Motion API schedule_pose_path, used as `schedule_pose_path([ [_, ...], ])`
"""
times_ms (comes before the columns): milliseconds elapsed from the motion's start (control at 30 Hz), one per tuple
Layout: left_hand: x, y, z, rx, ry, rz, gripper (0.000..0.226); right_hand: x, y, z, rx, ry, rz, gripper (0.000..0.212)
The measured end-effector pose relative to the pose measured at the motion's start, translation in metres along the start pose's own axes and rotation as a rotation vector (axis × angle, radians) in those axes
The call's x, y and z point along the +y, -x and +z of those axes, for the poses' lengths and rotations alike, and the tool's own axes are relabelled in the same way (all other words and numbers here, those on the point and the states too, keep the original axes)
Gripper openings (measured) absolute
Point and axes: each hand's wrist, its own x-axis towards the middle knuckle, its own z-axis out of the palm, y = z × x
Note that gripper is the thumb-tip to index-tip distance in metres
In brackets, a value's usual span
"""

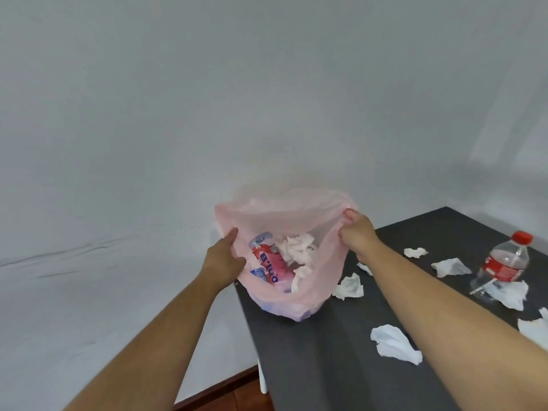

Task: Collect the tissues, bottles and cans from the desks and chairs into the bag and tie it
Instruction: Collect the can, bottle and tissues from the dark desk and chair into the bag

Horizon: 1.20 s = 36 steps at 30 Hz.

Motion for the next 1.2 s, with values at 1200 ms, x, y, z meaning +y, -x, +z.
schedule_pose_path([
  [1200, 0.078, -0.033, 0.336, -0.590, -0.658, 0.068, 0.098, 0.266, -0.001, -0.134, -0.462, 0.890, 0.031, 0.058],
])
